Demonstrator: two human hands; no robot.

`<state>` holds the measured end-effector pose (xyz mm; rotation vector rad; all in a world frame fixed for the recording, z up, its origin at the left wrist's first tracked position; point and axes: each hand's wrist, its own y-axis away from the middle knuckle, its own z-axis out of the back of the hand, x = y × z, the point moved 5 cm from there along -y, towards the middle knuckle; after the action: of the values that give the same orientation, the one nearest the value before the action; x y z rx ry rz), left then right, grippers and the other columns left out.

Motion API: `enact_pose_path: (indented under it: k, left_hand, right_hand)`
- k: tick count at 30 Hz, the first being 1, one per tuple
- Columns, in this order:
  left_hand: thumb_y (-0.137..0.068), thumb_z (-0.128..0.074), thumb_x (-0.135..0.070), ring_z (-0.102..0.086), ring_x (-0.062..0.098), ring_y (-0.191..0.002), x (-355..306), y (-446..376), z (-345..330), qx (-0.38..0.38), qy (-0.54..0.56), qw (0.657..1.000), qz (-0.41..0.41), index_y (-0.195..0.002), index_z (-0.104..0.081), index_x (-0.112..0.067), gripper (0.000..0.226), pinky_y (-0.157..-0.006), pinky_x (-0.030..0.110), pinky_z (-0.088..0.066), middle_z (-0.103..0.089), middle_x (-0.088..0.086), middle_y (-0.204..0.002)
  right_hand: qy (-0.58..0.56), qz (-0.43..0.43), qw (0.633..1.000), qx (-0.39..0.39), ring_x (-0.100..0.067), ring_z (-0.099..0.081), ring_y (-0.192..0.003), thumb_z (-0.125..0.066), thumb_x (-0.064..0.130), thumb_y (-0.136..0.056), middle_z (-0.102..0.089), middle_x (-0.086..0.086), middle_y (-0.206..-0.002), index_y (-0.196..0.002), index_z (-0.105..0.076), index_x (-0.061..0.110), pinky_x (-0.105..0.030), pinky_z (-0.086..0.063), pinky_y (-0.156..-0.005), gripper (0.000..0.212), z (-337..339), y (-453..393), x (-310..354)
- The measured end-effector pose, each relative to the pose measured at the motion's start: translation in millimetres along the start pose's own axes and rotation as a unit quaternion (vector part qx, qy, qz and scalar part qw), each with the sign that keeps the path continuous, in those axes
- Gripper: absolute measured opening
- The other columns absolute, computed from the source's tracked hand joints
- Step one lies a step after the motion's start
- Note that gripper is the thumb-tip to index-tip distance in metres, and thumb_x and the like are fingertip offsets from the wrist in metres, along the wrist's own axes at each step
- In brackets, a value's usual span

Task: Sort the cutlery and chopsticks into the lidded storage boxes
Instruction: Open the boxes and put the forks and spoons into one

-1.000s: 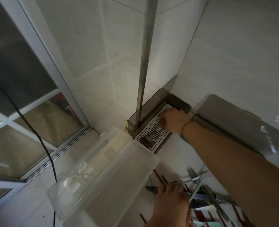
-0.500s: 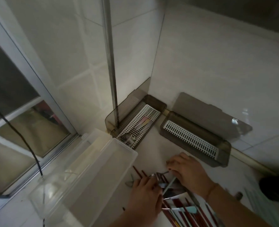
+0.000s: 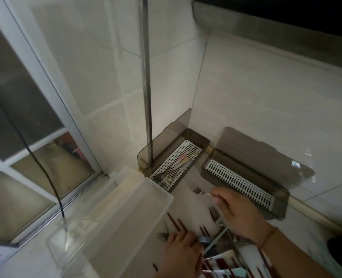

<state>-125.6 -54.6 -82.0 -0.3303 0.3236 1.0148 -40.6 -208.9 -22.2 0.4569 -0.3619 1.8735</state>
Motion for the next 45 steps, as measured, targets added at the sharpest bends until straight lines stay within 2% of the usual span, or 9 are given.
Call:
enact_pose_path:
  k: [4,9,15,19,28,31,35,40,45]
  left_hand:
    - [-0.06,-0.057,-0.049,-0.06,0.015,-0.063,-1.2,0.1,1.8,-0.001,-0.008,1.0,0.007,-0.067,-0.065,-0.025,0.026,-0.059,0.021,-0.047,-0.059,-0.009,-0.073]
    - [-0.054,-0.059,-0.049,-0.06,0.015,-0.06,-3.6,-1.5,3.9,0.001,-0.018,0.999,0.03,-0.064,-0.067,-0.024,0.028,-0.058,0.022,-0.05,-0.061,-0.007,-0.069]
    - [-0.056,-0.057,-0.037,-0.056,0.014,-0.051,-3.8,-8.1,6.4,-0.034,-0.033,0.998,0.046,-0.061,-0.067,-0.024,0.018,-0.05,0.019,-0.044,-0.058,-0.008,-0.062]
    - [-0.057,-0.058,-0.035,-0.056,0.016,-0.052,-4.9,-9.6,0.8,-0.023,-0.038,0.998,0.045,-0.06,-0.066,-0.024,0.015,-0.05,0.021,-0.042,-0.06,-0.007,-0.064]
    - [-0.046,-0.072,-0.046,-0.06,0.017,-0.062,-3.6,-10.5,-9.3,0.055,-0.032,0.997,0.052,-0.07,-0.071,-0.023,0.033,-0.056,0.025,-0.048,-0.06,-0.006,-0.072]
    - [-0.055,-0.071,-0.045,-0.06,0.016,-0.066,-3.9,-12.5,-8.1,0.07,-0.023,0.996,0.054,-0.069,-0.068,-0.024,0.026,-0.057,0.029,-0.051,-0.06,-0.007,-0.074]
    - [-0.081,-0.053,-0.043,-0.056,0.021,-0.093,-1.5,-15.8,-10.4,0.087,0.01,0.993,0.075,-0.09,-0.066,-0.024,0.025,-0.081,0.038,-0.047,-0.059,-0.004,-0.093]
    - [-0.087,-0.042,-0.045,-0.049,0.018,-0.103,3.9,-13.6,-19.5,0.116,-0.002,0.99,0.08,-0.1,-0.062,-0.027,0.03,-0.093,0.038,-0.038,-0.056,-0.009,-0.103]
    - [-0.082,-0.045,-0.047,-0.049,0.016,-0.102,4.2,-13.6,-19.9,0.112,-0.006,0.988,0.103,-0.092,-0.06,-0.029,0.025,-0.091,0.036,-0.036,-0.055,-0.013,-0.101]
  right_hand:
    - [0.035,0.069,0.996,-0.031,-0.01,-0.055,-0.089,-0.044,0.037,-0.097,-0.064,0.009,-0.097,-0.105,-0.065,0.028,-0.029,-0.042,-0.079,0.025,20.0,-64.3,23.5]
    - [0.108,0.061,0.987,0.099,-0.012,-0.041,-0.094,-0.033,0.042,-0.1,-0.06,0.018,-0.111,-0.119,-0.06,0.036,-0.032,-0.028,-0.082,0.033,0.4,-147.4,27.8]
    - [0.227,0.083,0.954,0.177,-0.019,-0.05,-0.1,-0.047,0.023,-0.095,-0.064,0.005,-0.097,-0.095,-0.062,0.027,-0.033,-0.026,-0.087,0.015,-40.1,-190.6,24.6]
    - [0.237,0.105,0.942,0.214,-0.018,-0.049,-0.102,-0.052,0.031,-0.092,-0.063,0.006,-0.102,-0.09,-0.066,0.027,-0.035,-0.032,-0.091,0.014,-57.9,-193.7,24.7]
    - [0.142,0.073,0.977,0.139,-0.023,-0.063,-0.091,-0.056,0.018,-0.087,-0.071,-0.006,-0.097,-0.095,-0.072,0.015,-0.033,-0.05,-0.082,0.018,-50.5,-191.8,22.1]
    - [0.046,0.077,0.996,0.029,-0.02,-0.059,-0.09,-0.061,0.012,-0.086,-0.069,-0.007,-0.092,-0.091,-0.071,0.009,-0.031,-0.05,-0.081,0.012,-21.8,-166.0,22.9]
    - [0.001,-0.023,0.993,-0.116,-0.005,-0.058,-0.074,-0.066,0.022,-0.084,-0.064,0.007,-0.083,-0.087,-0.063,0.024,-0.018,-0.048,-0.068,0.004,15.3,-69.0,3.1]
    - [0.062,-0.235,0.97,-0.027,-0.011,-0.06,-0.067,-0.067,0.028,-0.081,-0.057,0.009,-0.071,-0.069,-0.055,0.03,-0.021,-0.04,-0.058,0.017,-8.2,75.8,-28.9]
    - [0.084,-0.283,0.955,0.023,-0.011,-0.062,-0.086,-0.054,0.044,-0.088,-0.06,0.007,-0.095,-0.092,-0.063,0.03,-0.027,-0.05,-0.073,0.017,-39.2,108.7,-24.2]
